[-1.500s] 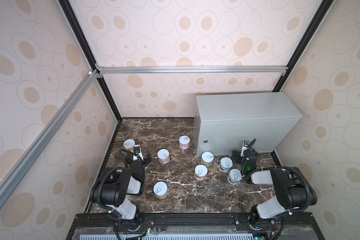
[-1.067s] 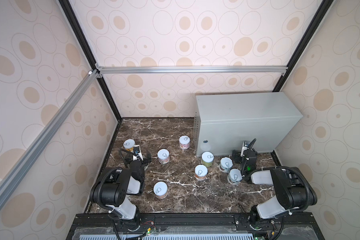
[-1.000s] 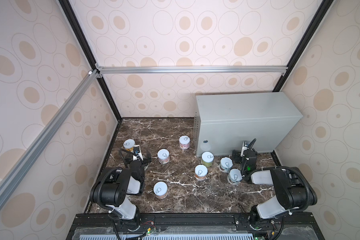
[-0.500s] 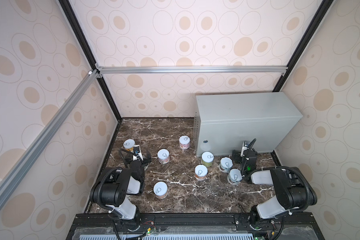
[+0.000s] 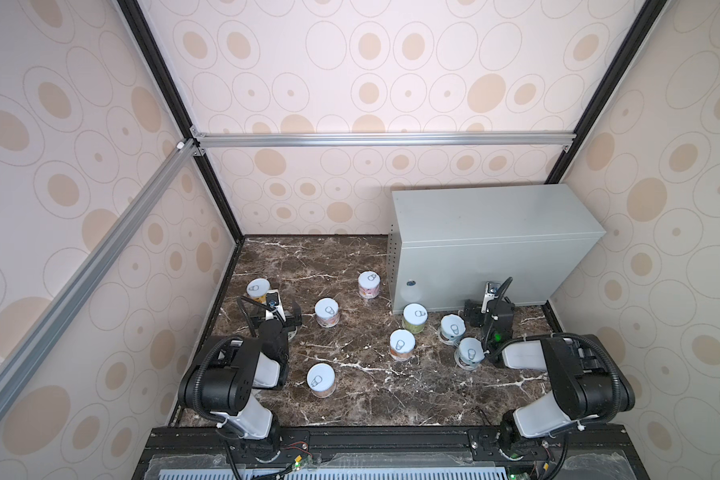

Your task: Place and organize the canned foods onto the counter

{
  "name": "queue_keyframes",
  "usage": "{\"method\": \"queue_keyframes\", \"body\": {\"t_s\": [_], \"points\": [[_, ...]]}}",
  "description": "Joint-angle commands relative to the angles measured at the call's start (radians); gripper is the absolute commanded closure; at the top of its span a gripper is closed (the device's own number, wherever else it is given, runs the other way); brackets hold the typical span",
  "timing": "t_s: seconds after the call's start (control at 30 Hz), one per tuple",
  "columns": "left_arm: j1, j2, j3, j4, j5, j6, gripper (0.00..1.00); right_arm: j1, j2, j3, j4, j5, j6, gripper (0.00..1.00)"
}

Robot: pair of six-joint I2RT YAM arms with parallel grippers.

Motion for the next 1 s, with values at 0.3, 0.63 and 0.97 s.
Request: {"method": "queue_keyframes", "body": {"t_s": [0.3, 0.63, 0.97], "points": [[0.005, -0.372, 0.216, -0.553, 0.044, -0.121, 0.01, 0.0, -0.397, 0.218, -0.839, 0.123, 0.238, 0.0], [-0.102, -0.594, 0.382, -0.945, 0.125, -0.226, 0.01, 0.01, -0.704, 0.253, -1.194, -0.147, 0.313, 0.0], [-0.421, -0.553, 0.389, -0.997, -0.122, -0.308, 0.01, 0.231, -0.798, 0.243, -1.374, -0.087, 0.414, 0.01]]}}
